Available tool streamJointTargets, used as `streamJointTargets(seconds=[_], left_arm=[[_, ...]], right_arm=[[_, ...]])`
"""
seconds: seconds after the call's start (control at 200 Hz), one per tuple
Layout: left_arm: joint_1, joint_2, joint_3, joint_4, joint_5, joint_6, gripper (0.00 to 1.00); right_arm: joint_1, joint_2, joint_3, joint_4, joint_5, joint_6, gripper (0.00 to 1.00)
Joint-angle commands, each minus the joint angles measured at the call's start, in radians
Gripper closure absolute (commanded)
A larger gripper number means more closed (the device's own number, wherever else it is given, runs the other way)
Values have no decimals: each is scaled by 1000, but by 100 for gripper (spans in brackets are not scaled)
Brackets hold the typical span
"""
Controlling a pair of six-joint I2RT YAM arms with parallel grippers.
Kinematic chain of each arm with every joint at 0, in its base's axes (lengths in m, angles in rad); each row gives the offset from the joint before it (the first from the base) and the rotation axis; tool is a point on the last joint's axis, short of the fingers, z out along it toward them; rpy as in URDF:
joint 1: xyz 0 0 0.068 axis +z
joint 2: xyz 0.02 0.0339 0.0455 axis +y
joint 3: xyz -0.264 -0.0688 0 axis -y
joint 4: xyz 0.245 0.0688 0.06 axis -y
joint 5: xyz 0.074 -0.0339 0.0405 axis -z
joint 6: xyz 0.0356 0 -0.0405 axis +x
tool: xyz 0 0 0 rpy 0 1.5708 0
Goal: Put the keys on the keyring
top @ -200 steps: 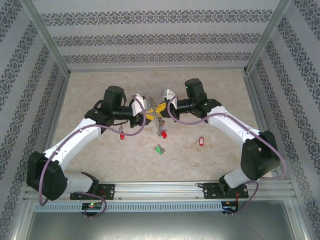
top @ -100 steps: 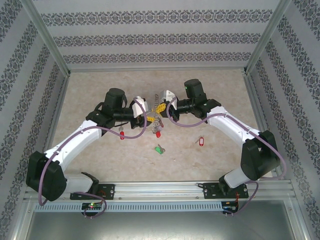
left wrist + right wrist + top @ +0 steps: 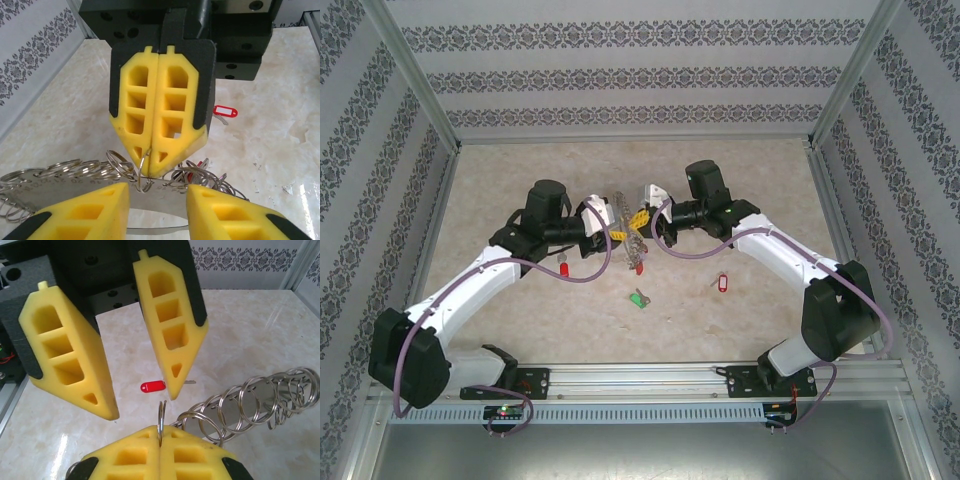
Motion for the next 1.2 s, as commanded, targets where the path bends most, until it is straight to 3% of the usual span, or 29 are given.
streamJointTargets(seconds=[0.0,0.4,0.57,0.634,0.719,1.194], left_arm=[[0,21,52,-43,17,39,70],[0,76,109,-146,23,101,78],[-1,93,134,-207,24,130,90],[-2,97,137,-215,26,137,100],[-1,96,138,-215,21,134,100],[0,67,-30,189,65,-85,100]], right_arm=[[15,-13,-6,4,-23,-36,100],[20,-17,-3,3,-20,-37,100],[20,-14,-3,7,-21,-33,100],[20,-14,-4,7,-18,-31,100],[20,-19,-8,8,-5,-25,100],[1,-39,-85,18,32,-5,89]])
